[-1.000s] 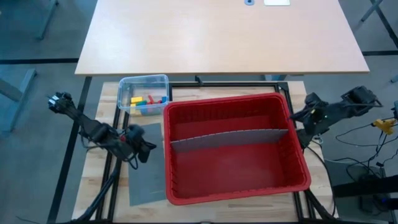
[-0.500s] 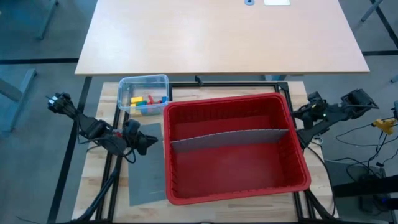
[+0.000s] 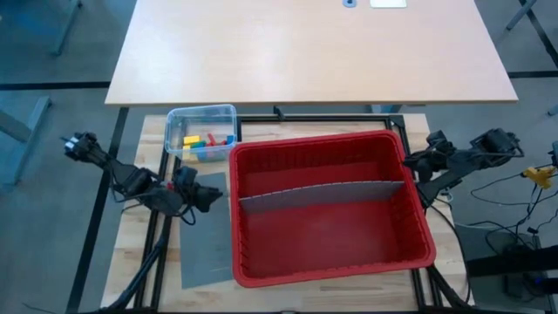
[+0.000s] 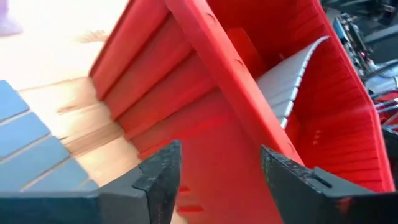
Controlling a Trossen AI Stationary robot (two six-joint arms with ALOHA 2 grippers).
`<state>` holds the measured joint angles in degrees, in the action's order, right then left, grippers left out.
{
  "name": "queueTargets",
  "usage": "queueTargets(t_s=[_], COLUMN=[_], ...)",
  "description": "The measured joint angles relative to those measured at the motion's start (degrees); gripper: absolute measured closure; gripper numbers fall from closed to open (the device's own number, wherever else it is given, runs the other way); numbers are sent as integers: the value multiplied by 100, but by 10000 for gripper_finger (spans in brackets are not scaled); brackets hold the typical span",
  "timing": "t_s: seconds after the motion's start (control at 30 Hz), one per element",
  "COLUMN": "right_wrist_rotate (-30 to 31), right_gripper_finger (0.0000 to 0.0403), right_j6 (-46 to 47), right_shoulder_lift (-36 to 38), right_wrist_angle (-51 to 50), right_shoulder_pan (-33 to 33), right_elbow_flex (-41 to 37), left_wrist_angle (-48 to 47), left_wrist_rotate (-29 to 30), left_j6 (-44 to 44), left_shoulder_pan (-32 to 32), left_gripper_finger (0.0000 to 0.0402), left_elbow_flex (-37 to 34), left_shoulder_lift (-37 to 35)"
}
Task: Sort blocks
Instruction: Insert the bin divider into the red bin
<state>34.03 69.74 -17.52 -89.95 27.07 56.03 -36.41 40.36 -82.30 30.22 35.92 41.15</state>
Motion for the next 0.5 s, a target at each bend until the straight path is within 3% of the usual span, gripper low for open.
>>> queueTargets(t_s=[0.17, 0.5], right_wrist_rotate=[60, 75], right_gripper_finger=[214, 212], right_j6=[118, 362], right_shoulder_lift=[15, 13], right_wrist_angle=[-7, -7], right_shoulder_pan=[0, 0], right_elbow_flex=[-115, -202], left_wrist_angle=[7, 619], left_wrist_rotate=[-41, -453], left_j6=[-10, 111], left_shoulder_pan=[-212, -587], left_gripper_finger=[192, 195], left_elbow_flex=[0, -6], left_shoulder_lift=[-1, 88])
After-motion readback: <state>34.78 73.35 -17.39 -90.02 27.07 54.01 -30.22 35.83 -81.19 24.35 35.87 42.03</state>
